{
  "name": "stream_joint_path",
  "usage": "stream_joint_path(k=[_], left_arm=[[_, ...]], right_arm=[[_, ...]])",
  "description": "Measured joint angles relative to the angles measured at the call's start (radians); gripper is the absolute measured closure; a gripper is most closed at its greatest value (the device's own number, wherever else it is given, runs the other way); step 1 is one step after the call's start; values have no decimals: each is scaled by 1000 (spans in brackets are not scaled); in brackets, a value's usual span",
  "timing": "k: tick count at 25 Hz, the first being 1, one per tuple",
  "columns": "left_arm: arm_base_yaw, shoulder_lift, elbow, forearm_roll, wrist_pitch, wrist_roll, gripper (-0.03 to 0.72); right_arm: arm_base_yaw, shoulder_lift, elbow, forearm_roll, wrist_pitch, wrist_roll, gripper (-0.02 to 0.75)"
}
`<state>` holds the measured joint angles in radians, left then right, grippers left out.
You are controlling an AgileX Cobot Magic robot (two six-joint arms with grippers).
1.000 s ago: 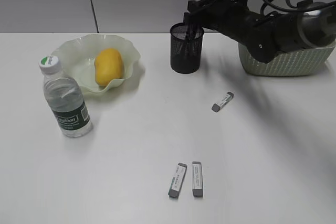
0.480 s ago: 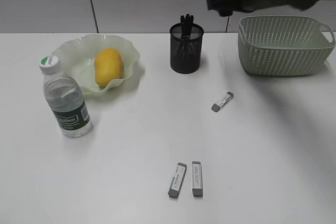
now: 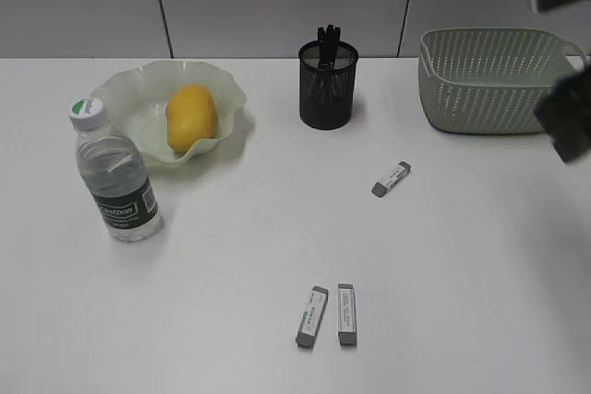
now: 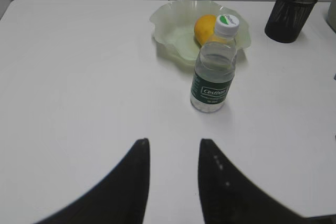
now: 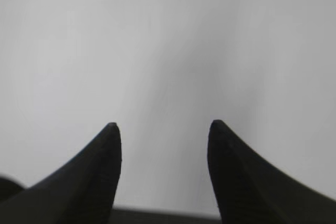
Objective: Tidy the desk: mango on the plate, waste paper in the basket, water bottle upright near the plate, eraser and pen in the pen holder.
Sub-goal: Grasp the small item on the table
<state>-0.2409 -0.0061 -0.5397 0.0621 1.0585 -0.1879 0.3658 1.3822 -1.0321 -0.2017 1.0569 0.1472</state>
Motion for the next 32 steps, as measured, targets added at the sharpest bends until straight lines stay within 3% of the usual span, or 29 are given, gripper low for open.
stream_joint_path(k=[4, 9, 19, 25, 32], left_arm=[[0, 0, 0, 0, 0, 0, 451], [0, 0, 0, 0, 0, 0, 451], [0, 0, 0, -1, 0, 0, 451], [0, 0, 0, -1, 0, 0, 451], [0, 44, 0, -6, -2, 10, 451]], right_arm=[[0, -234, 199, 37, 140, -2, 315], [0, -591, 388, 85, 151, -6, 316], [0, -1242, 517, 124, 2, -82, 315], [0, -1384, 521, 125, -14, -85, 360], [-6, -1388, 522, 126, -14, -85, 369]])
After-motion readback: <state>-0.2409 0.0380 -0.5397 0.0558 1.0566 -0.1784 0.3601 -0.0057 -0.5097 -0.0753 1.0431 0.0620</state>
